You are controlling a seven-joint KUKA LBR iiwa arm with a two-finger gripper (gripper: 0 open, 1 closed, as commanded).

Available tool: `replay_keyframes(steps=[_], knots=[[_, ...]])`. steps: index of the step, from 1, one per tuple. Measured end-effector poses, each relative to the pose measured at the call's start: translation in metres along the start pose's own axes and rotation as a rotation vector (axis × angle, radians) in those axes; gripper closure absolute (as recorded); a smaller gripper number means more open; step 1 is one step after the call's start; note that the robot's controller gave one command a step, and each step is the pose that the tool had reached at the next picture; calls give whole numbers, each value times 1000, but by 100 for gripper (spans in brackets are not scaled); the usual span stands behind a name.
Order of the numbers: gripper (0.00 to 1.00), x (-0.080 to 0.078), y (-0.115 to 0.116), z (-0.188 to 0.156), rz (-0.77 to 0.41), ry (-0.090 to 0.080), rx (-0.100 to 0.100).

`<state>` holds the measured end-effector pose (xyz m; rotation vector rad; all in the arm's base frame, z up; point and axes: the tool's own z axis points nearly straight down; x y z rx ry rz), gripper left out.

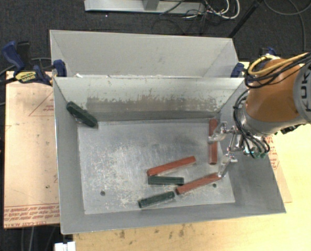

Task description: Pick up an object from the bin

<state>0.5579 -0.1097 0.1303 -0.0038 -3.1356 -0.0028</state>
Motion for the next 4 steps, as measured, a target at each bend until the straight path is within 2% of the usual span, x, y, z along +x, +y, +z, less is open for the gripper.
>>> replay_keyframes(steps=[1,2,3,4], knots=[[0,-2,0,-4,-2,-7,1],[100,20,-5,54,-82,-22,4],[100,20,-5,54,-83,-22,4],[100,32,12,-138,-151,-7,2]])
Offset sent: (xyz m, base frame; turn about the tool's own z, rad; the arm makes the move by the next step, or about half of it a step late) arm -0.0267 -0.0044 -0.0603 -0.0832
